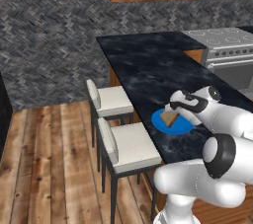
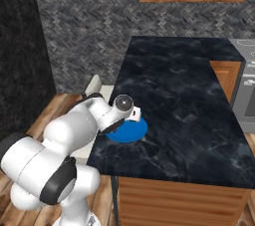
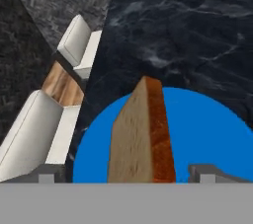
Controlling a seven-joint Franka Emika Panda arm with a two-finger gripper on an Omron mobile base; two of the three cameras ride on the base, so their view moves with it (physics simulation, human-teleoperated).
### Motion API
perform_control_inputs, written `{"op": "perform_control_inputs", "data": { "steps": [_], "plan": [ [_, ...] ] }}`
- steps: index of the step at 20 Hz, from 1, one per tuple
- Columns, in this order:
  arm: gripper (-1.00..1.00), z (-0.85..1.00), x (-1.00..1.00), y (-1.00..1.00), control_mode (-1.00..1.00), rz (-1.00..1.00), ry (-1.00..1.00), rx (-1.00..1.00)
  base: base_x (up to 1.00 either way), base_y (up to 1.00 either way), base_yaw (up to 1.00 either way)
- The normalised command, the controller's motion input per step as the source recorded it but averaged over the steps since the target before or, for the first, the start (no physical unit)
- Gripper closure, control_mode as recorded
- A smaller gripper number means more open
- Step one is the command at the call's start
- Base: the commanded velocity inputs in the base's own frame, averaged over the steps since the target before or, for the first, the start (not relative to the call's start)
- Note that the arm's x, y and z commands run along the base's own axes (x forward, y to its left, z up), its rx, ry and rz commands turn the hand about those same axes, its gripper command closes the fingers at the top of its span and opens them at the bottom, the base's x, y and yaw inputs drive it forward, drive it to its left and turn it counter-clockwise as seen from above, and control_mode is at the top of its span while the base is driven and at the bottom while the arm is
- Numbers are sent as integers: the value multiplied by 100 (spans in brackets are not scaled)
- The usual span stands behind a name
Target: Start the toaster. Once the lever pops up, take the bread to the plate on the dining counter.
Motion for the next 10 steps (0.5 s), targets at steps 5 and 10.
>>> {"op": "perform_control_inputs", "data": {
  "steps": [5, 10],
  "plan": [
    [-100, 7, -19, -8, -100, -1, -3, -17, 0, 0, 0],
    [-100, 15, -15, -12, -100, -4, -3, -13, 0, 0, 0]
  ]
}}
